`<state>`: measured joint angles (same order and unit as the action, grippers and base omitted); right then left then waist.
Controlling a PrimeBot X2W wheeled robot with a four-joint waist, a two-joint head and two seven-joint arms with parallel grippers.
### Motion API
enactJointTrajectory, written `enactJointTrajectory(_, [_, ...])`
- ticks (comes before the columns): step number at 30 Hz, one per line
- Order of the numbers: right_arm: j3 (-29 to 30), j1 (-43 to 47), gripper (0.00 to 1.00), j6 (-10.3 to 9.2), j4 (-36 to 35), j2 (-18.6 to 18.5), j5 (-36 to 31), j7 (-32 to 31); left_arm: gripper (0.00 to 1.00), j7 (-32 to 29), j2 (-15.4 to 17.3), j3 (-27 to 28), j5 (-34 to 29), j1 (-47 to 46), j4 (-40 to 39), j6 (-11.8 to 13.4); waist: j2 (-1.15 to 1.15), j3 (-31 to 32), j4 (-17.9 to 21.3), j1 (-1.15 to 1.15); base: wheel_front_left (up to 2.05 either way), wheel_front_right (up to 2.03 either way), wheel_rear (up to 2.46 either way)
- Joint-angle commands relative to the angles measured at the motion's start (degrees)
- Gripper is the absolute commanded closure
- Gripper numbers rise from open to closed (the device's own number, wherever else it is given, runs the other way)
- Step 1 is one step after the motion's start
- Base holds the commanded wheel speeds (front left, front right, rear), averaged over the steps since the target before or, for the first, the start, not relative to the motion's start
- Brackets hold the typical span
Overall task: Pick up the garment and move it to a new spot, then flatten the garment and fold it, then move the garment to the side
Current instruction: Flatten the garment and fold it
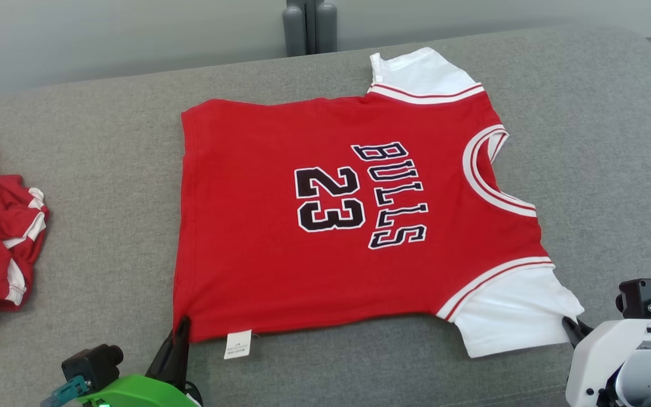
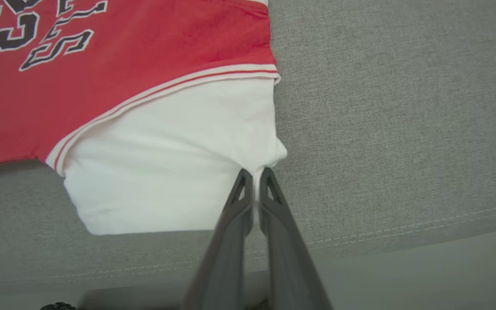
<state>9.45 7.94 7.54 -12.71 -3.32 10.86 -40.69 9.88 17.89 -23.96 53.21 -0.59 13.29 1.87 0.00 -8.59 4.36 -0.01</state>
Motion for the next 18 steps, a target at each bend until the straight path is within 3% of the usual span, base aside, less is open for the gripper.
enactJointTrajectory(1, [0.16,0.46,1.0,-0.1,-0.72,-0.09,-0.07,-0.45,1.0,-0.25,0.53,0.2,0.03,0.87,-0.43,0.33,0.0,-0.02,-0.3,0.01,0.0,0.0,0.0])
enactJointTrajectory(8, [-1.11,-2.79,1.0,-0.1,-1.27,-1.71,-0.99,1.88,1.0,-2.12,1.02,-1.11,-1.76,-2.81,-1.48,1.08,0.0,0.09,-0.71,0.01,0.0,0.0,0.0])
enactJointTrajectory(18, [-7.12,-14.7,1.0,-0.1,3.94,-9.56,-1.27,0.44,1.0,-7.53,0.93,-1.85,-2.43,-11.8,-0.85,2.62,0.0,-2.11,-1.02,0.01,0.0,0.0,0.0])
